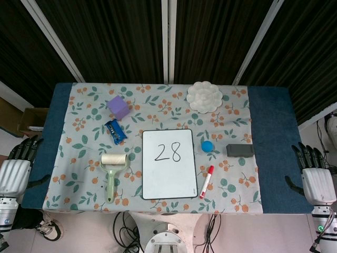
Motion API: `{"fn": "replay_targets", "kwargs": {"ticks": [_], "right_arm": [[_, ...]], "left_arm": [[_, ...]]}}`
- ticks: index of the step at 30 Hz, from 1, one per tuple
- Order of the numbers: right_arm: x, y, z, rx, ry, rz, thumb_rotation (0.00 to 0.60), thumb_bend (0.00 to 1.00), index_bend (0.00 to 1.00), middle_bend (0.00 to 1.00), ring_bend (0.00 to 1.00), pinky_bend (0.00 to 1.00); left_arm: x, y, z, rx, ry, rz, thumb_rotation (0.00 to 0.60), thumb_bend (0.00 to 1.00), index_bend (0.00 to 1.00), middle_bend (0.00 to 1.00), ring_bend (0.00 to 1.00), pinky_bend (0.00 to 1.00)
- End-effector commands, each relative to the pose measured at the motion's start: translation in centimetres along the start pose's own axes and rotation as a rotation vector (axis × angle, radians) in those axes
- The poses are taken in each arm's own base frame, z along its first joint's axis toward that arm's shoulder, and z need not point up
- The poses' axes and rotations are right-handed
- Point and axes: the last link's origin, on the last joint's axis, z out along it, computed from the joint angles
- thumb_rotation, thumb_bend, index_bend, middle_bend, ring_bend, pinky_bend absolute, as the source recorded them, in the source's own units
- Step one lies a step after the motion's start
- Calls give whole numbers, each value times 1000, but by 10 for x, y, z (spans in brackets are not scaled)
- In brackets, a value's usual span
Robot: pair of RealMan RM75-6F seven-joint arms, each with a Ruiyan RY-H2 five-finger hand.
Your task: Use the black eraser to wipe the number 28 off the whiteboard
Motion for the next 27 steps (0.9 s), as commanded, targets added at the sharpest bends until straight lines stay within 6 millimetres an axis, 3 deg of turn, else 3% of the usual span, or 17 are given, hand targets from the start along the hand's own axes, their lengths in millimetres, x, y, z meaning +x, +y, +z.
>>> {"fn": "replay_targets", "kwargs": {"ticks": [1,16,22,27], "right_arm": [[-1,-3,2,7,-4,-3,600,176,0,0,0,0],[-7,-5,15,5,-37,-35,600,176,0,0,0,0],[-21,-9,49,41,-129,-117,600,177,0,0,0,0],[-41,-31,87,139,-236,-141,600,187,0,0,0,0]], "left_arm": [[0,-1,0,4,0,0,600,0,74,41,44,149],[-5,-4,3,4,-9,-8,600,0,74,41,44,149],[-8,-7,1,12,-17,-10,600,0,74,41,44,150],[-12,-4,2,-2,-36,-3,600,0,74,41,44,150]]}}
